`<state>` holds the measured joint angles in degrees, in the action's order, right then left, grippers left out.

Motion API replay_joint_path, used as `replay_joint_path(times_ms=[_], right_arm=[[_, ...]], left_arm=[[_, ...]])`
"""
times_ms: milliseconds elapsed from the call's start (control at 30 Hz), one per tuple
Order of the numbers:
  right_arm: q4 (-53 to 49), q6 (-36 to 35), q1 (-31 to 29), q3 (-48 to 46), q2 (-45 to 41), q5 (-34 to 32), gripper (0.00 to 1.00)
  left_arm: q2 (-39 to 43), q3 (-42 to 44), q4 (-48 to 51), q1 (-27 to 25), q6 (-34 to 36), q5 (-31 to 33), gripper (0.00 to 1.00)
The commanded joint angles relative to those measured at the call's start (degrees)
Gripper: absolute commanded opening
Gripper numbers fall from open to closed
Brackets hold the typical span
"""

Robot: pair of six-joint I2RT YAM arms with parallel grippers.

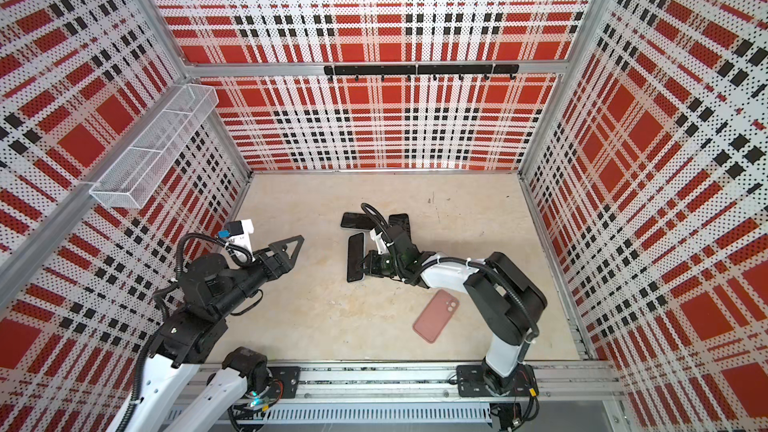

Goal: Put the phone into the phone case
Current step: 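Lower the cased phone flat onto the table with the right gripper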

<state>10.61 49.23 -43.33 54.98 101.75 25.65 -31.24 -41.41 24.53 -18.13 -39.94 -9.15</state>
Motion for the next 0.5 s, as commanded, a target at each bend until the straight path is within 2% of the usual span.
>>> replay_joint_path(times_ms=[0,300,467], right_arm=[[5.2,2.7,0.8,4.7,3.2,2.2,0.06],[9.9,8.9,6.3,5.3,10.7,8.4,0.07],[10.1,9.6,8.4,6.6,14.6,13.1,0.12]], left_arm=[[-0.3,-0.1,4.1,1.9,2.0,2.0,0.88],[-2.1,1.8,3.4,3.6,0.7,0.0,0.88],[-4.4,2.4,2.6,4.6,0.0,-1.4,0.88]])
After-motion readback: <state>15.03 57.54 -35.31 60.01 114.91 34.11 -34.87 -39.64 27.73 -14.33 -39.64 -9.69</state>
